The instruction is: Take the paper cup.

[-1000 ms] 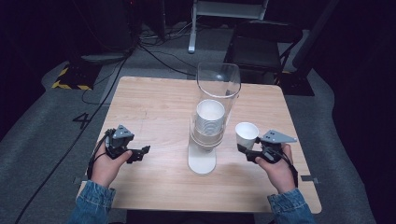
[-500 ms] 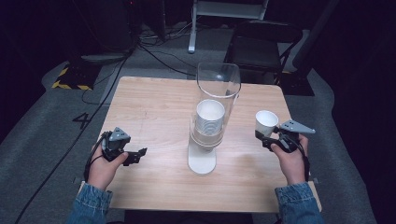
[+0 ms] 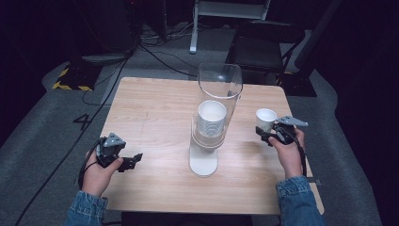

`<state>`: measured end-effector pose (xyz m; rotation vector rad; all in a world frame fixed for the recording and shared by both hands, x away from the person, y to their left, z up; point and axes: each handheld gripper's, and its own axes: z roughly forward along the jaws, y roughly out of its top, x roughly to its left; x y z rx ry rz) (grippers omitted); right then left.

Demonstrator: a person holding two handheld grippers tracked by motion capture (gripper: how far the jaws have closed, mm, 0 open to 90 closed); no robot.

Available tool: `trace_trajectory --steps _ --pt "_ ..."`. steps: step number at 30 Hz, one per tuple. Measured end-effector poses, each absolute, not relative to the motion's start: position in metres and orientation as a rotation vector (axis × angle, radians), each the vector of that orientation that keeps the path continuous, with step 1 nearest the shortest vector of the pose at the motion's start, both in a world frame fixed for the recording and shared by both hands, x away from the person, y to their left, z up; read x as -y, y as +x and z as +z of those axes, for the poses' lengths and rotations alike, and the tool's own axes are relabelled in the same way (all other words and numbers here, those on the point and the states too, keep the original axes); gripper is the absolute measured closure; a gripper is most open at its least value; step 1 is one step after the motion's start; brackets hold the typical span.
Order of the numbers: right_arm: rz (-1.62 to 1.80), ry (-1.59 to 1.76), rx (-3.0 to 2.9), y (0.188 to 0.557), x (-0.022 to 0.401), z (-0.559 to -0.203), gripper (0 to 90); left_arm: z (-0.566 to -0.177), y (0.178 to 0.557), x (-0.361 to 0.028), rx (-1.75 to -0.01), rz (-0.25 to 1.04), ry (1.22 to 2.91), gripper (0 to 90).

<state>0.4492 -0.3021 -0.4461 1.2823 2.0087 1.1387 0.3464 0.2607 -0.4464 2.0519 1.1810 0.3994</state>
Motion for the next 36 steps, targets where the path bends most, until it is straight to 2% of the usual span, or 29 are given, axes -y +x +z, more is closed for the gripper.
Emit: trace_trajectory --steps 10,25,27,30,32,36 --pt "1.077 1.325 -2.094 0.464 0.294 -0.477 33.5 -0.447 0.342 -0.265 -1.199 0.405 2.045 18.0" --pt "1.035 1.336 -2.128 0.465 0.293 -0.488 31.8 -0.447 0.344 -0.263 -1.182 0.401 2.058 17.9" --pt "1.024 1.343 -2.134 0.464 0.294 -0.488 29.5 -0.447 0.344 -0.263 -1.181 0.402 2.058 17.9" --pt "0.966 1.350 -2.119 0.463 0.294 -0.489 14.4 -0.447 0.344 -0.263 -1.186 0.399 2.054 17.9" --pt "0.978 1.343 -2.133 0.461 0.294 -0.489 18.8 -0.446 0.345 -0.263 -1.179 0.397 2.058 17.8" --pt "1.010 1.336 -2.112 0.457 0.295 -0.484 15.8 -0.446 0.346 -0.262 -1.175 0.398 2.060 17.8"
